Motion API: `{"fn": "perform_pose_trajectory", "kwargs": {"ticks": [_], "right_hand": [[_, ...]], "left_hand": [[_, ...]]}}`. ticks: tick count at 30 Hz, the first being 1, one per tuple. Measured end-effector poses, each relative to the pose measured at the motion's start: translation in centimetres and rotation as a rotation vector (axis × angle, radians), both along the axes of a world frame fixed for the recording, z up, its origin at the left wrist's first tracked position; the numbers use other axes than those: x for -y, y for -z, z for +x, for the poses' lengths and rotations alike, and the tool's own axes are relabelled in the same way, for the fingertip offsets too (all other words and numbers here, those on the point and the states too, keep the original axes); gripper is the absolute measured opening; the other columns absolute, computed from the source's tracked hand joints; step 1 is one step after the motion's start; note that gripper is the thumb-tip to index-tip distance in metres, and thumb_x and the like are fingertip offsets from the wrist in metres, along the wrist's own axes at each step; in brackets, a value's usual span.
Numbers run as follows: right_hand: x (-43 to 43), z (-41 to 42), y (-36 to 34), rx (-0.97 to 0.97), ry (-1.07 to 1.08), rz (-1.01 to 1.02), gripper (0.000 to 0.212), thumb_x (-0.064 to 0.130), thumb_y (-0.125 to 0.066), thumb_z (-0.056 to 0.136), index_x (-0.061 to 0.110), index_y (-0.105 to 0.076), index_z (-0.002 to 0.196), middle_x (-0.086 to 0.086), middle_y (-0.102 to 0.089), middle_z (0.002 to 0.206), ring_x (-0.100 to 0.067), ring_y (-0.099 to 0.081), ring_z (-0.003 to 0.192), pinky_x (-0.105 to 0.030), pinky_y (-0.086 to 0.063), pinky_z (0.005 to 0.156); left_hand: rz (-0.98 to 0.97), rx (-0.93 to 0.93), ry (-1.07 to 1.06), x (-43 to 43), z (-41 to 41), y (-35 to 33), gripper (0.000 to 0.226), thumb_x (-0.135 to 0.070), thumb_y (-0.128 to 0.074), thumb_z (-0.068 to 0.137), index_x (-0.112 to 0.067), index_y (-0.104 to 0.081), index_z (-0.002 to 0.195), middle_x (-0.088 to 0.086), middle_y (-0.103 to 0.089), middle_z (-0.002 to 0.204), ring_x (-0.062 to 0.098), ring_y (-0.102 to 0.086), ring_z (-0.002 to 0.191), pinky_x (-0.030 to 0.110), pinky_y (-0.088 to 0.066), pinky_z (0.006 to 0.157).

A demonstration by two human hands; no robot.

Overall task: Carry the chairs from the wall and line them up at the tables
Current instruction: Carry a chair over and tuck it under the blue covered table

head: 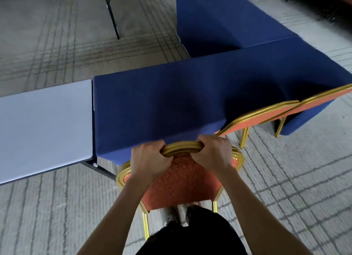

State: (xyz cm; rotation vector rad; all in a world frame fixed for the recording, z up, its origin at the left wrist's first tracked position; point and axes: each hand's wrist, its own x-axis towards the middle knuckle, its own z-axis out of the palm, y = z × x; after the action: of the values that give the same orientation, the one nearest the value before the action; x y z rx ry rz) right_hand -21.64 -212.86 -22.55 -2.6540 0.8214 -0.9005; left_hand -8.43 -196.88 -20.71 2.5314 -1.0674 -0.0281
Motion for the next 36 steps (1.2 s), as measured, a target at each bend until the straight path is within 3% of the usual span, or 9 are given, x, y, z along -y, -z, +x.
{"fn": "perform_pose_trajectory", "kwargs": {"ticks": [3,9,14,21,27,31,36], "right_hand": [[3.5,2.8,0.5,-0.006,-0.022,0.008,0.027,0.033,-0.062,0.064,0.017,-0.042,0.053,0.004,-0.042,0.046,-0.020,-0.039,0.041,-0.023,-0.026,0.044],[11.0,8.5,1.0,-0.019,-0.109,0.086,0.026,0.026,-0.073,0.060,0.019,-0.048,0.054,0.007,-0.044,0.049,-0.015,-0.041,0.044,-0.028,-0.035,0.039],[15.7,12.9,1.0,-0.013,-0.161,0.108,0.028,0.026,-0.074,0.062,0.019,-0.048,0.053,0.007,-0.043,0.048,-0.013,-0.039,0.044,-0.026,-0.032,0.039],[18.7,15.5,2.4,0.015,-0.247,0.107,0.027,0.023,-0.073,0.069,0.021,-0.050,0.054,0.008,-0.046,0.050,-0.012,-0.040,0.045,-0.026,-0.031,0.040],[17.6,15.4,4.6,-0.105,-0.273,0.174,0.032,0.021,-0.075,0.068,0.021,-0.046,0.057,0.009,-0.043,0.051,-0.010,-0.035,0.047,-0.023,-0.028,0.042],[14.8,15.6,4.9,-0.213,-0.288,0.144,0.040,0.025,-0.080,0.069,0.025,-0.041,0.063,0.012,-0.040,0.056,-0.009,-0.035,0.051,-0.022,-0.025,0.045],[14.2,14.3,4.5,-0.331,-0.242,0.164,0.028,0.045,-0.071,0.079,0.029,-0.049,0.073,0.012,-0.050,0.069,-0.009,-0.049,0.064,-0.028,-0.041,0.056]], "left_hand": [[-0.007,0.026,-0.014,3.2,2.7,0.4,0.038,-0.035,-0.073,0.067,-0.016,-0.042,0.057,-0.006,-0.040,0.047,0.018,-0.040,0.047,0.027,-0.024,0.052],[-0.121,0.101,-0.016,9.8,7.5,1.0,0.037,-0.031,-0.070,0.059,-0.019,-0.036,0.052,-0.011,-0.031,0.046,0.014,-0.033,0.042,0.020,-0.018,0.049],[-0.204,0.138,-0.041,13.8,11.6,1.6,0.029,-0.028,-0.066,0.060,-0.015,-0.042,0.050,-0.005,-0.038,0.044,0.019,-0.036,0.040,0.024,-0.031,0.043],[-0.262,0.212,-0.077,16.2,13.2,2.9,0.027,-0.023,-0.065,0.064,-0.017,-0.043,0.049,-0.006,-0.036,0.045,0.017,-0.032,0.042,0.022,-0.022,0.049],[-0.180,0.083,-0.098,15.4,13.1,5.5,0.030,-0.024,-0.068,0.063,-0.018,-0.041,0.052,-0.007,-0.037,0.047,0.020,-0.035,0.043,0.025,-0.026,0.047],[-0.117,-0.023,-0.186,12.6,13.2,6.3,0.021,-0.028,-0.067,0.057,-0.020,-0.047,0.058,-0.008,-0.044,0.052,0.019,-0.043,0.050,0.026,-0.031,0.050],[0.052,-0.120,-0.060,12.4,12.5,5.8,0.020,-0.048,-0.070,0.079,-0.031,-0.062,0.084,-0.014,-0.057,0.081,0.011,-0.055,0.081,0.030,-0.037,0.068]]}}
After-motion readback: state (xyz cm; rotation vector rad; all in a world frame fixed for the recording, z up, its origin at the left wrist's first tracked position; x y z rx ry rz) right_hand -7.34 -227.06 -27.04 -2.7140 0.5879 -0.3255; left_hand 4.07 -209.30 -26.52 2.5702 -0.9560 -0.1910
